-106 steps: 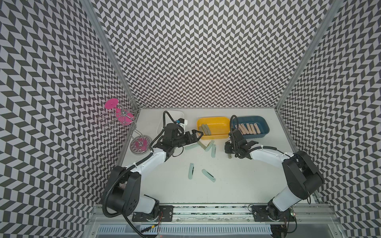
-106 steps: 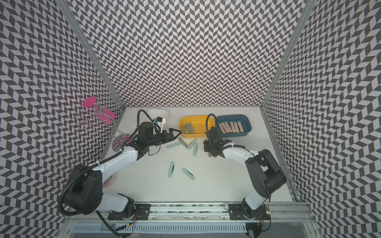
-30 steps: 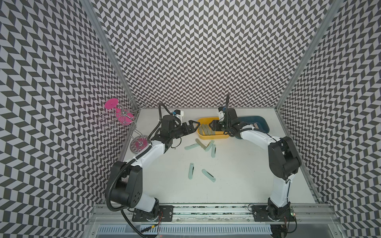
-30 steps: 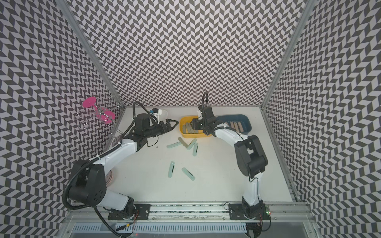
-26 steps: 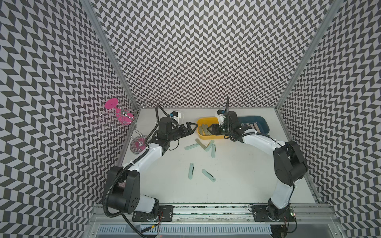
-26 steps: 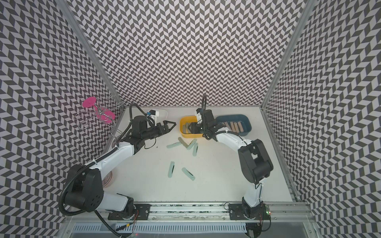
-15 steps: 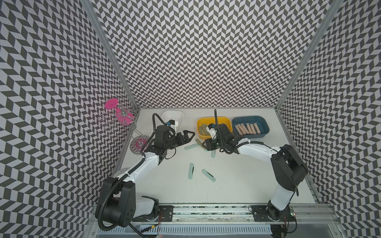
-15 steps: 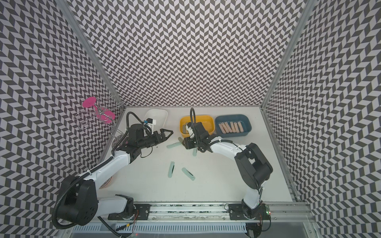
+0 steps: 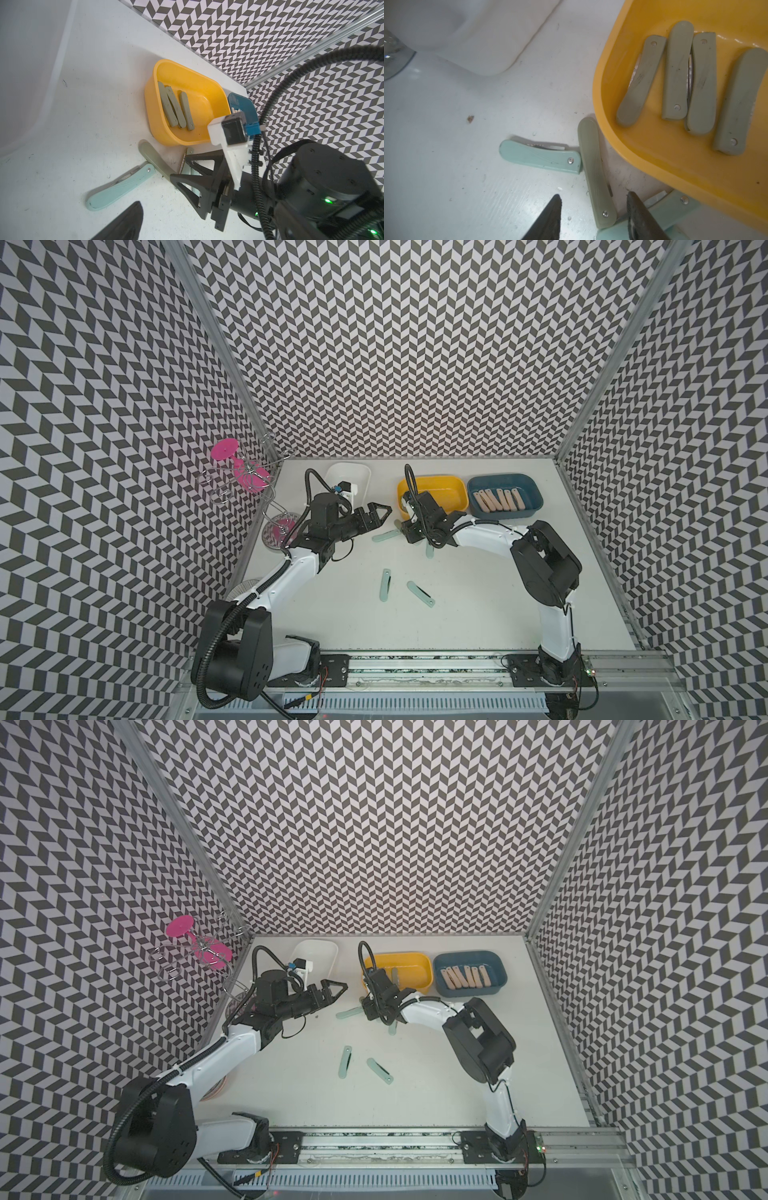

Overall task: Place the fruit knives into the storage box by color
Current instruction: Pick up the fruit knife from the center of the board.

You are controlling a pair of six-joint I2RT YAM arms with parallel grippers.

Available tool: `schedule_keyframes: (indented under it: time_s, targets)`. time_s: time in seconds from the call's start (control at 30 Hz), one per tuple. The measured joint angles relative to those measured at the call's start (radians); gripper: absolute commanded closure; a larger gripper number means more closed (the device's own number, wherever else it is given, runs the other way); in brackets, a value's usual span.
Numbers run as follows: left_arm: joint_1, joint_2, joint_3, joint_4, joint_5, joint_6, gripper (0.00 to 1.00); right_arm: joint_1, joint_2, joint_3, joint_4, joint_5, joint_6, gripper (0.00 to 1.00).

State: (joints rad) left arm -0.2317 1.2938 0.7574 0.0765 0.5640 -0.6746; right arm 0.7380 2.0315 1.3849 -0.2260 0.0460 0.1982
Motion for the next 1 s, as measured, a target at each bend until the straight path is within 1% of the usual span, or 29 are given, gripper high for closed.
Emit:
schedule_keyframes:
  time_s: [0.43,0.5,0.67,0.7,0.83,1.0]
  targets:
    - [0.016,0.000,0.000,0.000,0.008,-0.001,0.00,0.012,0.118,0.085,-0.034,0.037,-0.040,0.58]
    - [0.016,0.000,0.000,0.000,0.010,-0.001,0.00,0.012,0.132,0.104,-0.035,0.036,-0.041,0.61]
    - [0.016,0.000,0.000,0.000,0.010,-0.005,0.00,0.012,0.151,0.131,-0.035,0.024,-0.042,0.74]
    - [0.016,0.000,0.000,0.001,0.010,-0.005,0.00,0.012,0.151,0.131,-0.035,0.021,-0.042,0.76]
    - [0.016,0.000,0.000,0.001,0.009,-0.009,0.00,0.012,0.149,0.122,-0.021,0.002,-0.033,0.79]
    - [0.016,0.000,0.000,0.001,0.010,-0.015,0.00,0.018,0.111,0.059,0.003,-0.021,-0.015,0.80]
